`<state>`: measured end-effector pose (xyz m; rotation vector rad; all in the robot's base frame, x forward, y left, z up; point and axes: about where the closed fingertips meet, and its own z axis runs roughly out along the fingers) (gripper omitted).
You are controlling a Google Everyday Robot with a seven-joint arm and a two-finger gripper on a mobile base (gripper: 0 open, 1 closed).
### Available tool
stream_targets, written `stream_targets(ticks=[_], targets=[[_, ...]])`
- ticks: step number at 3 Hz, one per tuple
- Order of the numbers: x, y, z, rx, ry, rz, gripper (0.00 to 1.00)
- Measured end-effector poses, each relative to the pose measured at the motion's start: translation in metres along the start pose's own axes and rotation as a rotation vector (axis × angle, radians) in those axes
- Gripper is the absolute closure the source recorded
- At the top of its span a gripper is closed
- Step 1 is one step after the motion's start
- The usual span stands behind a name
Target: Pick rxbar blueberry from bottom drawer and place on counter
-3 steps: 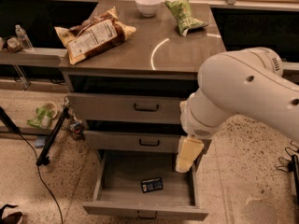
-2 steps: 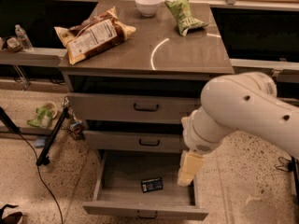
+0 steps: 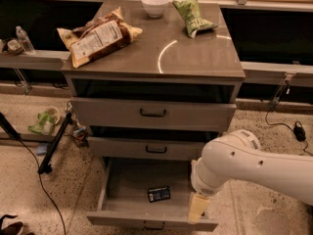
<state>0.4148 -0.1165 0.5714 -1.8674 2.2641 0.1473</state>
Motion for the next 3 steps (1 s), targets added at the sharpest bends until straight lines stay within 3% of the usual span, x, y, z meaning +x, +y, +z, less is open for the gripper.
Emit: stream_targets(ticks=[1,2,3], targets=[[0.0,0.0,0.0,-0.001,0.0,-0.002,0.0],[-0.006,-0.008,0.011,0.011,-0.06,-0.005,0.0],[-0.028,-0.038,0.063,0.066,-0.229,-0.044,0.0]])
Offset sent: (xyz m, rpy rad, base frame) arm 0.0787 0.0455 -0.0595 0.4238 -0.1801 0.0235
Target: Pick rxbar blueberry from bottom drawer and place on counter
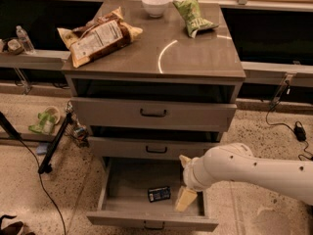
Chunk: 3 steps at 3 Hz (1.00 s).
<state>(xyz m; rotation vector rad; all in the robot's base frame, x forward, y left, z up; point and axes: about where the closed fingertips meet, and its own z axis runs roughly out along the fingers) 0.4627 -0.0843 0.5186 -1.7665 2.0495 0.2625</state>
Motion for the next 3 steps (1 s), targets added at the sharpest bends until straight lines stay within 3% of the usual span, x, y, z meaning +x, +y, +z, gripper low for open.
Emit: stream_targets(ticks=[1,2,3], targets=[[-0.002,-0.027,0.051,0.074,-0.107,-0.027,0.0],[-0.003,-0.058,0.132,0.087,-0.119,-0.037,0.0],[0.005,-0.073,0.184,0.062,-0.069,-0.003,0.0]])
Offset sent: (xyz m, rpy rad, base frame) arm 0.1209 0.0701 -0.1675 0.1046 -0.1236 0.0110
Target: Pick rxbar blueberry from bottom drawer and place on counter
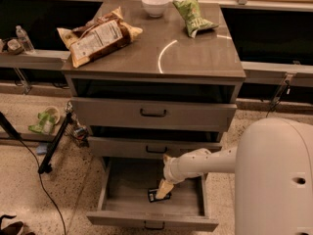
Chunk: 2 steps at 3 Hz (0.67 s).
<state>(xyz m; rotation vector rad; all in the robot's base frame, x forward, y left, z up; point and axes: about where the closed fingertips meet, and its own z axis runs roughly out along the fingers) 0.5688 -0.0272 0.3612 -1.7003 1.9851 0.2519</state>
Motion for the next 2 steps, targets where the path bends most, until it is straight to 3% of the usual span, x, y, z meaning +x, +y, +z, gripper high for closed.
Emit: stream_targets(ticks=[1,2], targets=[[-0.002,0.002,-0.003,0.0,-0.005,-0.004,0.0],[0.017,0.001,0.014,0.02,-0.033,0.061,0.0]])
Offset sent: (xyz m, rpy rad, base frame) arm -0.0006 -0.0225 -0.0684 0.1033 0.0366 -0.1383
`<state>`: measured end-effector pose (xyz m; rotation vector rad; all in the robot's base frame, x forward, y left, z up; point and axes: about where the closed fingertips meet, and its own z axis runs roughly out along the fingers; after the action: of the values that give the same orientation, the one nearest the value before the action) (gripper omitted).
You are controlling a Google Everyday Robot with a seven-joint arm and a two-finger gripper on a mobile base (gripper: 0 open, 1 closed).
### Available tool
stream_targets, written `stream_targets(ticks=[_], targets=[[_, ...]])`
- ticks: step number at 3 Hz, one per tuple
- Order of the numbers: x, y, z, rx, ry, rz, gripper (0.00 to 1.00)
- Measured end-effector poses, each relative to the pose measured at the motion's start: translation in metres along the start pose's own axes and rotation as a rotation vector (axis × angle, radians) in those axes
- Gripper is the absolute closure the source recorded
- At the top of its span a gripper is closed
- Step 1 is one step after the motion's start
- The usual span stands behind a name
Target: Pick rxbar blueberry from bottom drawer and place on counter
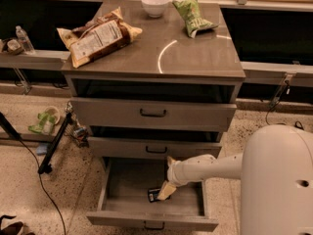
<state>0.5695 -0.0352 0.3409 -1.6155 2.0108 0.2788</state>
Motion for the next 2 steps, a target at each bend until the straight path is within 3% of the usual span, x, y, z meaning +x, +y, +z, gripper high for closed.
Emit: stream_targets(ticks=[2], targets=[[0.047,0.011,0.063,0.014,-0.135,0.04,0.0]])
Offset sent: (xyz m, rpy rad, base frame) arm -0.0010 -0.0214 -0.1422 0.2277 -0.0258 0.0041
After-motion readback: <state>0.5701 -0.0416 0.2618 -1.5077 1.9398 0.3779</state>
